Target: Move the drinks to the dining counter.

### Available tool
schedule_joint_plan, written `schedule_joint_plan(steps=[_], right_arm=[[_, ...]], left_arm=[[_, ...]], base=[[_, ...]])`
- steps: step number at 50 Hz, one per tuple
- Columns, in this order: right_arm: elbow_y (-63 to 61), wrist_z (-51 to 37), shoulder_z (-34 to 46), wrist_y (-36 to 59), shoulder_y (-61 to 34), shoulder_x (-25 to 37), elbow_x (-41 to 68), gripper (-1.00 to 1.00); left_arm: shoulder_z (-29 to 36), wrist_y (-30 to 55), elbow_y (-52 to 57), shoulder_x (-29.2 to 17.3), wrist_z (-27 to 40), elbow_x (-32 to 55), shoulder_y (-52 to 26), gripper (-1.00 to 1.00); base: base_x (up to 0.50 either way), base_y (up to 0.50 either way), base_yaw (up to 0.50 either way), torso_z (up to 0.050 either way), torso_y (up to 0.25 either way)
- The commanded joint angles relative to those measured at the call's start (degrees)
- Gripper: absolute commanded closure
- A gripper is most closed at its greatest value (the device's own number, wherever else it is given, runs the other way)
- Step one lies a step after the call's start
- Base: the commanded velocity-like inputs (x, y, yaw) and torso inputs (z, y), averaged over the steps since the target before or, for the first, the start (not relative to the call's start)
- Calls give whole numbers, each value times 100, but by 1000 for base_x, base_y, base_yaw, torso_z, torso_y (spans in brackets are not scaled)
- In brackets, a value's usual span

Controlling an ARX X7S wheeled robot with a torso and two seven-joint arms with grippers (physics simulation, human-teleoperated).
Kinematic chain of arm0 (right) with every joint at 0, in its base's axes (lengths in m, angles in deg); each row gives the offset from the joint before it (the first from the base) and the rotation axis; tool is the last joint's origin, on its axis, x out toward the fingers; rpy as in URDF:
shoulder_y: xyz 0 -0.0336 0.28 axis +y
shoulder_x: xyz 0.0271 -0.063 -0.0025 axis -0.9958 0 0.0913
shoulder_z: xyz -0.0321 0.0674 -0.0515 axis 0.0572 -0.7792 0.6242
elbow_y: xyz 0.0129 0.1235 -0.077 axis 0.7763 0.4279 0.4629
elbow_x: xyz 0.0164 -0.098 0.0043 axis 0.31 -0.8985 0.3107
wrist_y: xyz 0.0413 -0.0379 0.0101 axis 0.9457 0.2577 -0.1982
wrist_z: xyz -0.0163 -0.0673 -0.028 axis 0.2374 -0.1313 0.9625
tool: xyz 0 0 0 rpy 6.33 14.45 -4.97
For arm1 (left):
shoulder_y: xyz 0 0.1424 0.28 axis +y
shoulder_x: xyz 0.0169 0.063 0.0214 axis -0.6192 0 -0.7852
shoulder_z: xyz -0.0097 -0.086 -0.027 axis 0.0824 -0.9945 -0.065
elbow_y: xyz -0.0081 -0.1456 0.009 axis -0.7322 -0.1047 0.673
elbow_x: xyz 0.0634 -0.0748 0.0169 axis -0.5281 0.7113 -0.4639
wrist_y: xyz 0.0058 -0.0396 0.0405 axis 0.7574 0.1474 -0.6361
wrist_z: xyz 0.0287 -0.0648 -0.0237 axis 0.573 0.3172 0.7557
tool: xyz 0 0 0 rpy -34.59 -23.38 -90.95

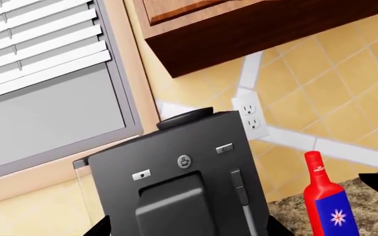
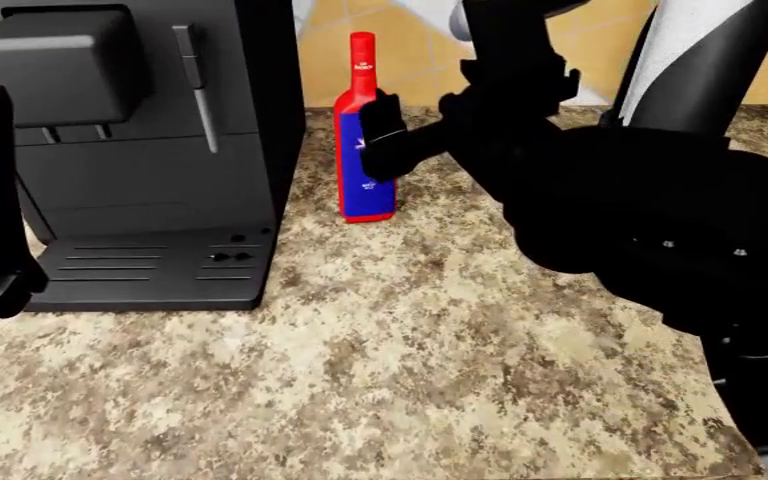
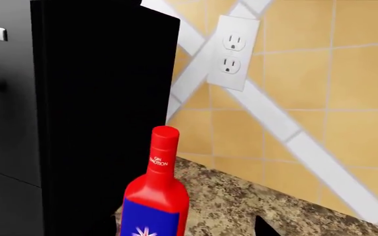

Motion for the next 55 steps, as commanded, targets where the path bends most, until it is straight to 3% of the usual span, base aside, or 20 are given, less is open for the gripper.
schedule_joint_plan(steps=[1, 28, 55], right_arm=[[506, 384, 84, -221, -14, -152, -231, -100], [1557, 1318, 264, -724, -148, -586, -617, -100], [3525, 2541, 680, -1387, -567, -1468, -1295, -100]], left_arm=[[19, 82, -16, 97, -31, -139, 109, -100], [-40, 215, -45, 182, -84, -352, 357, -100], [-507, 534, -81, 413, -326, -730, 982, -100]], base=[[0, 0, 0, 0, 0], [0, 0, 0, 0, 0], [0, 0, 0, 0, 0]])
